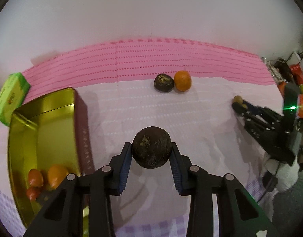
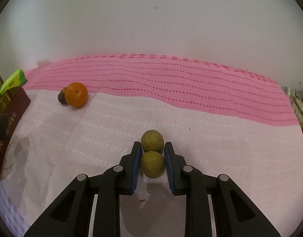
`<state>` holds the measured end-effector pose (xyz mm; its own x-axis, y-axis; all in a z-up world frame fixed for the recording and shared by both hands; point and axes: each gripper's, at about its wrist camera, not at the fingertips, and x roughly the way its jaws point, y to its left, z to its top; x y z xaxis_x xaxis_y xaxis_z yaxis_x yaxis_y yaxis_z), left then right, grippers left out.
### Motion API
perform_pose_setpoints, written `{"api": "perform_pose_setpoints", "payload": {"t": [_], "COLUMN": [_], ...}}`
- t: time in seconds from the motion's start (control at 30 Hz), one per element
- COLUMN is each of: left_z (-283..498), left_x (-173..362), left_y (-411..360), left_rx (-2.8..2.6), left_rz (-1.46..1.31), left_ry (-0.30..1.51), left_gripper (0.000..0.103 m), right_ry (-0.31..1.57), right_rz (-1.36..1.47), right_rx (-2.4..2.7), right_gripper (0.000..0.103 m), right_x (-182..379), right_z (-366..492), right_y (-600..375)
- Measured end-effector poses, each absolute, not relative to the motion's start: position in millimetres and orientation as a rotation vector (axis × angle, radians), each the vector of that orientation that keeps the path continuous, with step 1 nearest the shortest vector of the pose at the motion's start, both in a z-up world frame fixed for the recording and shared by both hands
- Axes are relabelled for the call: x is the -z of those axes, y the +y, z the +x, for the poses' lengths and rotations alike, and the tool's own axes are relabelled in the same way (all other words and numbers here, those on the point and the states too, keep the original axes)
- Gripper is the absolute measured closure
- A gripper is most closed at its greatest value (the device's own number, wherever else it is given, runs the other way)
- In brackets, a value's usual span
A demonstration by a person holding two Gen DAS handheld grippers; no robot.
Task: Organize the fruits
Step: 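Grasp a dark round fruit with the left tool while the right tool holds the green fruits, then lower the dark fruit into the gold tin and open the left tool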
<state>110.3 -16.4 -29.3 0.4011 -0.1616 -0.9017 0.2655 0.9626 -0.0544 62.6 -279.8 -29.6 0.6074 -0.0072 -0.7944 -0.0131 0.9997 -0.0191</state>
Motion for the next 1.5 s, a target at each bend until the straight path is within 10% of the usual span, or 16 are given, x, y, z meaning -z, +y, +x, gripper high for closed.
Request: {"api": "perform_pose_setpoints", "payload": {"t": [0.83, 1.5], "left_z": [63.0, 44.7], "left_x": [-24.5, 29.3], "left_y": [102.8, 169.9], "left_rx": [0.103, -0.046], "left_rz": [-0.009, -0.024], "left_ry": [1.013, 1.129], "left_gripper": [0.069, 0.069], "right_ry": [0.915, 0.915], "right_rz": [-0.029, -0.036], "right_rx": [0.022, 0.024], "right_gripper": [0.078, 0.078], "right_x": [25.6, 26.4], "right_z": [22.2, 23.5], "right_y": [-263.1, -262.7]}}
